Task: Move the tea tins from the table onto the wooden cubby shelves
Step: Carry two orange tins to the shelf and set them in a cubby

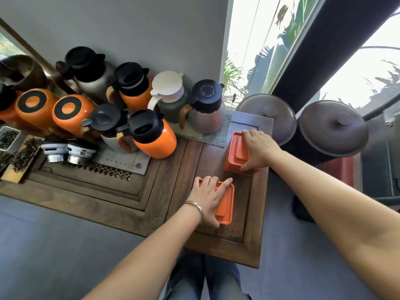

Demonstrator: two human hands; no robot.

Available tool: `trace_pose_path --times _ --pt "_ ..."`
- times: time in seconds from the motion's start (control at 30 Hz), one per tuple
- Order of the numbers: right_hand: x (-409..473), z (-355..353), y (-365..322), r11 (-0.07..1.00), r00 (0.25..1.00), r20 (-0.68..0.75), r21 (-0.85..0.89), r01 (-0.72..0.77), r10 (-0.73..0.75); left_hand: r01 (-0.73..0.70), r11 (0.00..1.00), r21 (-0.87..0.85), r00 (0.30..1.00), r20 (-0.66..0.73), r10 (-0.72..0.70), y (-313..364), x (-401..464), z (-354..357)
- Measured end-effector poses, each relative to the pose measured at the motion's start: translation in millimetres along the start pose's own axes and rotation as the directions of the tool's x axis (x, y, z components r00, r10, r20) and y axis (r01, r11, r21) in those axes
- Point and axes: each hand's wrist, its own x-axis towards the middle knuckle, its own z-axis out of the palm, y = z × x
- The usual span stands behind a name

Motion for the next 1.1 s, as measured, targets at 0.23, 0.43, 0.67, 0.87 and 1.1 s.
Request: trace_pose_path --times 0.23,0.43,0.67,0.87,1.1 --pt "-30.6 -10.0 15.1 0.996 0.996 0.013 -0.004 -0.087 0.087 0.062 0.998 -0.012 0.996 -0.064 -0.062 -18.3 1.1 -28.3" --pt "-85.8 -30.7 34.6 0.971 0.973 -0.024 0.066 -0.23 0.232 -0.043 0.999 0.008 0.999 -0.025 0.043 -25.6 19.8 -79.5" --pt "-203.3 -59.3 56.6 0.874 0.889 -0.014 0.189 -0.447 0.458 -0.262 0.961 0.086 0.964 -0.015 0.264 28.5 46.8 -162.4" --pt "-340.4 -72.5 79.4 0.689 0.724 0.008 0.3 -0.659 0.689 -0.426 0.898 0.109 0.905 0.057 0.422 135.6 60.1 -224.9" --pt "-515.2 -64.9 77.5 0.418 0.451 0.0 0.373 -0.828 0.893 -0.681 0.702 0.21 0.728 0.091 0.679 300.0 20.4 -268.0"
